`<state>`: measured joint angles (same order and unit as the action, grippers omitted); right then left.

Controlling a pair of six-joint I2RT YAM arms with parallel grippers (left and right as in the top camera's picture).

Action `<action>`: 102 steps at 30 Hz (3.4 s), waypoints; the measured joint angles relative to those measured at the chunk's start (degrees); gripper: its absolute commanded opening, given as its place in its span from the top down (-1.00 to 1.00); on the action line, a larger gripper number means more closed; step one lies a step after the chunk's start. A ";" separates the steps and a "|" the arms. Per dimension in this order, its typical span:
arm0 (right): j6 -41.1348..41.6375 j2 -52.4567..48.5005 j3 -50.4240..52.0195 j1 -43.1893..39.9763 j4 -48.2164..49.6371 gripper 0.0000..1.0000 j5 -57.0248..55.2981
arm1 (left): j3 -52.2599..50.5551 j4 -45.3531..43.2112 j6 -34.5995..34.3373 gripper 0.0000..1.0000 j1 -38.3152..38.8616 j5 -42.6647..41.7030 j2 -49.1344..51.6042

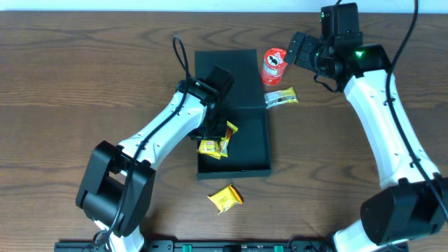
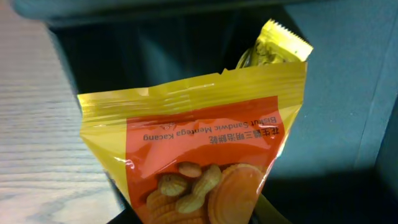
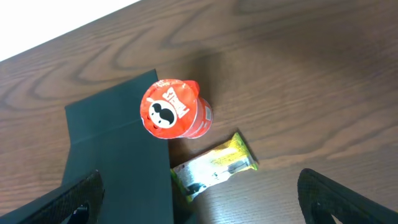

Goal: Pack container
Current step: 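Lower the second packet into the box and open the left gripper, then grasp the yellow-silver snack bar with the right gripper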

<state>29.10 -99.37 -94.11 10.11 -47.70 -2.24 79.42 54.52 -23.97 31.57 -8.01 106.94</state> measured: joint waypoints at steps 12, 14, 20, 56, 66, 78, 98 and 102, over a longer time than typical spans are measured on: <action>0.00 0.00 0.00 0.00 -2.51 -0.99 -0.13 | -2.21 -4.52 -4.35 0.08 0.00 1.38 0.00; 0.00 0.00 0.00 0.00 -2.51 -0.99 -0.13 | -2.21 -4.50 -4.50 0.08 -0.02 1.38 0.00; 0.00 0.00 0.00 0.00 -1.07 -0.99 -0.17 | 4.28 1.05 -4.48 0.01 -0.02 1.38 0.04; 66.66 -6.64 11.74 9.66 -2.75 -0.79 -3.26 | 35.56 24.37 19.34 -0.91 -0.07 26.03 0.04; 70.27 -12.07 14.36 10.16 10.12 -0.74 -4.24 | 35.56 24.44 19.39 -0.91 -2.69 26.25 0.04; 69.40 -17.35 14.36 7.30 13.86 -0.56 -4.98 | 35.56 24.41 19.39 -0.91 -4.90 26.40 0.04; 69.02 -19.37 14.36 6.71 17.38 0.39 -6.12 | 35.56 24.11 19.52 -0.91 -5.70 26.40 0.04; 69.02 -19.37 14.36 6.71 17.57 0.53 -5.92 | 35.56 23.69 19.52 -0.91 -5.70 26.40 0.04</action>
<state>98.13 -118.74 -79.75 16.82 -30.13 -8.16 114.98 78.22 -4.45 25.87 18.39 106.98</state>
